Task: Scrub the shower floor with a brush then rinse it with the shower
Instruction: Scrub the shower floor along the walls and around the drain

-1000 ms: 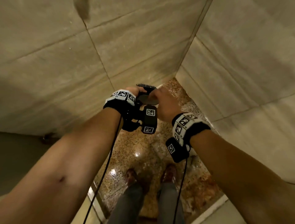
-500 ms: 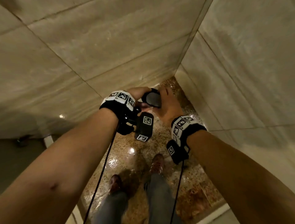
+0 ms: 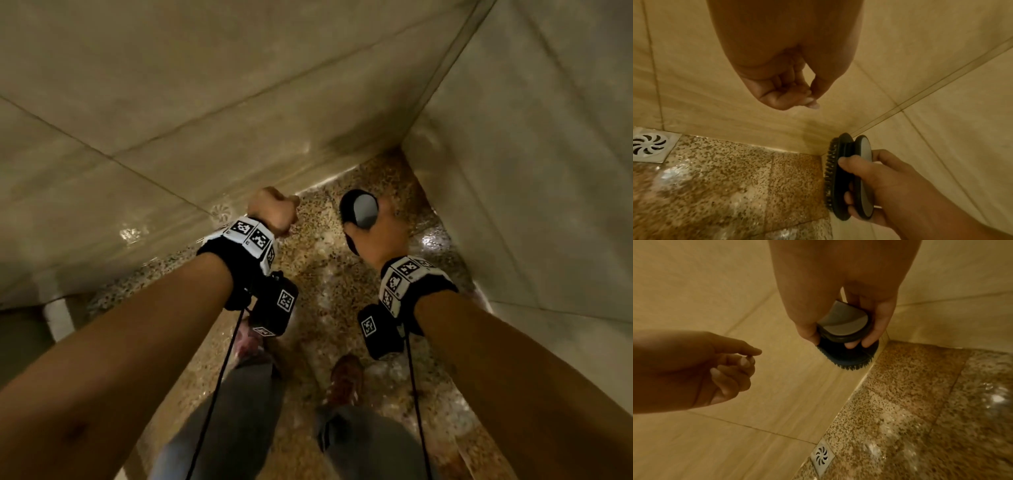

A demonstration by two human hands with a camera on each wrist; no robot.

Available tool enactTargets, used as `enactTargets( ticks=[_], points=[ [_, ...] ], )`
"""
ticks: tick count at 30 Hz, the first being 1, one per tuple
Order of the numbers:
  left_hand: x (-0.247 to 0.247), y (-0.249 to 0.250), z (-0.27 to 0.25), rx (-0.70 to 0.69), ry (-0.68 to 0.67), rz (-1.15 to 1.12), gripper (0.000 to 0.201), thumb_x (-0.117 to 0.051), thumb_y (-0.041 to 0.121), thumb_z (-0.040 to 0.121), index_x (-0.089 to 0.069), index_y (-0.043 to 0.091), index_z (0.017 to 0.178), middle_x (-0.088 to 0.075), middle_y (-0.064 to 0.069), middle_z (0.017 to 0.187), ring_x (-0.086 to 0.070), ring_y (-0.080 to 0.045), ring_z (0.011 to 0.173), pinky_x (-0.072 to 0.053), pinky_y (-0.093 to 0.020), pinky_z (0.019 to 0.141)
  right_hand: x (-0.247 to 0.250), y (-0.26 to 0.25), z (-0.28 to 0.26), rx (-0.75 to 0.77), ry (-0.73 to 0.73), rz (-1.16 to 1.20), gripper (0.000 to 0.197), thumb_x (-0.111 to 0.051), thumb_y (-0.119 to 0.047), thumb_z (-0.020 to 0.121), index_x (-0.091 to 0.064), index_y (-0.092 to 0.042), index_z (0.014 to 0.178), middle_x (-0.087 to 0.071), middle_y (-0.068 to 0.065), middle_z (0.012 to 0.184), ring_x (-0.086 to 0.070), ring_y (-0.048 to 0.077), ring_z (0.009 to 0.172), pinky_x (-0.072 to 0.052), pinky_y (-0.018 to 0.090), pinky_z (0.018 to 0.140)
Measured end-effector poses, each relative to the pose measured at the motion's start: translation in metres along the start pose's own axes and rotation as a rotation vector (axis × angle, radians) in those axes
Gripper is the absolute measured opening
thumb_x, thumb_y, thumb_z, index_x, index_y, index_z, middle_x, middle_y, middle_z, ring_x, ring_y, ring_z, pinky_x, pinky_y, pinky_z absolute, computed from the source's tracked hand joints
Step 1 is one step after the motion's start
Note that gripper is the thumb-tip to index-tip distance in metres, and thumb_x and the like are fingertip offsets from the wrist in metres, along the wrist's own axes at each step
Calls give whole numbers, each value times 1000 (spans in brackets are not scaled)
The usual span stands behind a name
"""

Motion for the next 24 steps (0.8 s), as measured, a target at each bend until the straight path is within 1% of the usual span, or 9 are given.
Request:
enactTargets(
  ticks=[3,5,7,10,12,14,17,19,24],
  points=[
    [-24,-33,52,-9,-14,-50,21,-55,16,91,-55,6,73,-65,-15,69,-51,-25,49,-49,-35,57,-50,33,39,-38,-2,7,76,-69,-36,87,-29,-14,149,-56,13,133,-57,35,116,-50,43,95],
    [-39,-52,77,1,-39,-65,14,-54,14,92,-55,3,83,-63,-14,69,-51,-21,42,-48,-28,48,-77,53,61,-32,15,1,75,-70,-37,86,-33,-13,147,-57,14,132,-57,35,115,-51,45,94],
    [-61,-78,115,-29,-60,-43,10,-53,10,91,-52,5,83,-65,-16,71,-50,-16,37,-44,-26,43,-112,79,93,-34,29,-27,74,-68,-40,87,-35,-11,146,-58,15,128,-58,36,112,-51,45,92],
    [-94,-107,163,-114,-89,51,19,-54,10,86,-51,11,67,-68,-17,74,-59,-27,57,-53,-36,61,-147,112,133,-86,-16,-105,77,-64,-43,90,-29,-7,148,-57,15,130,-58,35,111,-50,40,85],
    [-113,-125,188,-145,-101,108,13,-57,17,79,-54,14,67,-69,-18,80,-67,-33,72,-58,-44,73,-166,134,153,-122,-46,-149,85,-63,-46,89,-20,-8,152,-52,16,136,-56,36,113,-48,39,82],
    [-134,-147,220,-169,-111,126,13,-55,17,81,-56,13,69,-70,-21,81,-69,-36,76,-58,-50,71,-188,162,174,-133,-57,-205,88,-64,-49,87,-21,-10,152,-52,16,137,-57,35,113,-47,36,78],
    [-150,-165,243,-221,-62,172,12,-51,16,86,-50,17,74,-69,-20,86,-67,-36,80,-57,-50,71,-209,189,197,-133,-83,-254,92,-64,-52,86,-17,-11,154,-47,17,142,-54,36,118,-48,39,82],
    [-161,-174,255,-286,-67,224,12,-51,15,87,-49,19,75,-69,-18,88,-66,-36,84,-56,-49,74,-215,197,210,-127,-73,-279,91,-62,-54,87,-17,-10,154,-46,17,143,-54,37,118,-47,38,79],
    [-173,-181,262,-423,-72,329,12,-52,11,86,-51,19,77,-68,-17,93,-65,-35,87,-55,-44,78,-247,184,216,1,-109,-354,85,-65,-48,85,-25,-9,149,-51,17,135,-56,37,113,-49,39,79]
  ],
)
Point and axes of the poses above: each hand's wrist, its own z-axis towards the middle knuckle, its own x-axis out of the back of the hand, y = z × x, the point moved 4 cm from there along z, towards the middle knuckle
